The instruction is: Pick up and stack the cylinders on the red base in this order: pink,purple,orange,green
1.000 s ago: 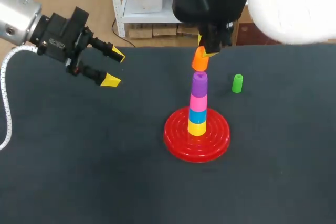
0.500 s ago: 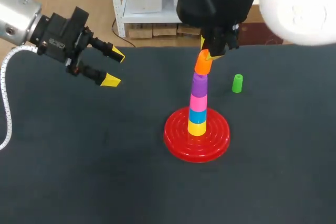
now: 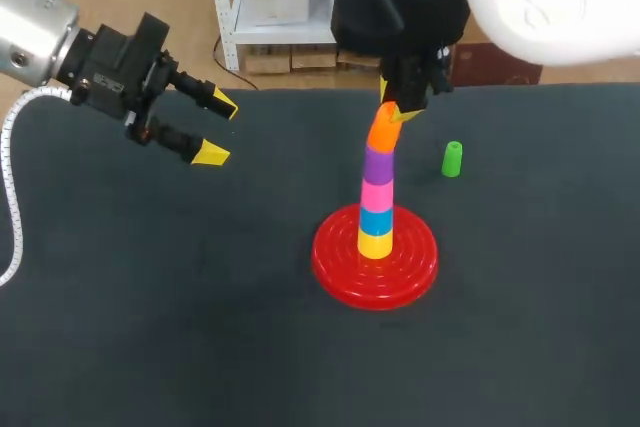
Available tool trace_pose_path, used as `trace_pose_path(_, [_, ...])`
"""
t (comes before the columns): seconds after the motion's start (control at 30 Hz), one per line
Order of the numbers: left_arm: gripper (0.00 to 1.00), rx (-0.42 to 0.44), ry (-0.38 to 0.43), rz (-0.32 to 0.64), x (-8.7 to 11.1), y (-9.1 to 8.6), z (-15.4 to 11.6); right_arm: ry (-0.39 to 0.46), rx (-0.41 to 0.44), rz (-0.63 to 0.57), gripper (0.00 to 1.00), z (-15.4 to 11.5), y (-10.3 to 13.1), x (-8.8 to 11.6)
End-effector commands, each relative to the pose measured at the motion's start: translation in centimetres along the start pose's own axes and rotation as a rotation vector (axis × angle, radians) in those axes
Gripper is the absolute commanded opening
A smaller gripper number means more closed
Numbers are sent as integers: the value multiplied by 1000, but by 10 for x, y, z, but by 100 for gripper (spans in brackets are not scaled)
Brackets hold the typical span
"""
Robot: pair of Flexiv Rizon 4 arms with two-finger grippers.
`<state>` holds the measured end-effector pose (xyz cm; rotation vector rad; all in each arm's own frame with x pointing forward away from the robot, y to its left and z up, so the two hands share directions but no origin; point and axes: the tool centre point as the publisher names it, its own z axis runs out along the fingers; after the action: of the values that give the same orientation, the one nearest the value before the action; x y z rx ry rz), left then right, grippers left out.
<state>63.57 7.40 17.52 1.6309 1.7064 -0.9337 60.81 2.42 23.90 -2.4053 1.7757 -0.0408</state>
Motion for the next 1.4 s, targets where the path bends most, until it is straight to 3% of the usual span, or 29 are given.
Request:
trace_pose_path(0.03, [100,2,-1,2,1,1,0,-1,-13,-5,0,2,-5,-3])
trace_pose_path(0.3, [100,2,-1,2,1,1,0,0,-25,-30,0,2,-4,-9])
trace_pose_path(0.77, [100,2,-1,2,1,1,0,57,-175,-163,0,12,4,-13])
trace_pose_path(1.17, [100,2,-1,2,1,1,0,68,-191,-54,0,38,-2,-4])
trace_pose_path(1.2, [100,2,-1,2,1,1,0,64,-186,-47,22,36,-4,-3])
trace_pose_path(1.23, [100,2,-1,2,1,1,0,56,-176,-36,100,34,-6,-3])
trace_pose_path(1.4, [100,2,-1,2,1,1,0,29,-125,44,100,13,-16,-1])
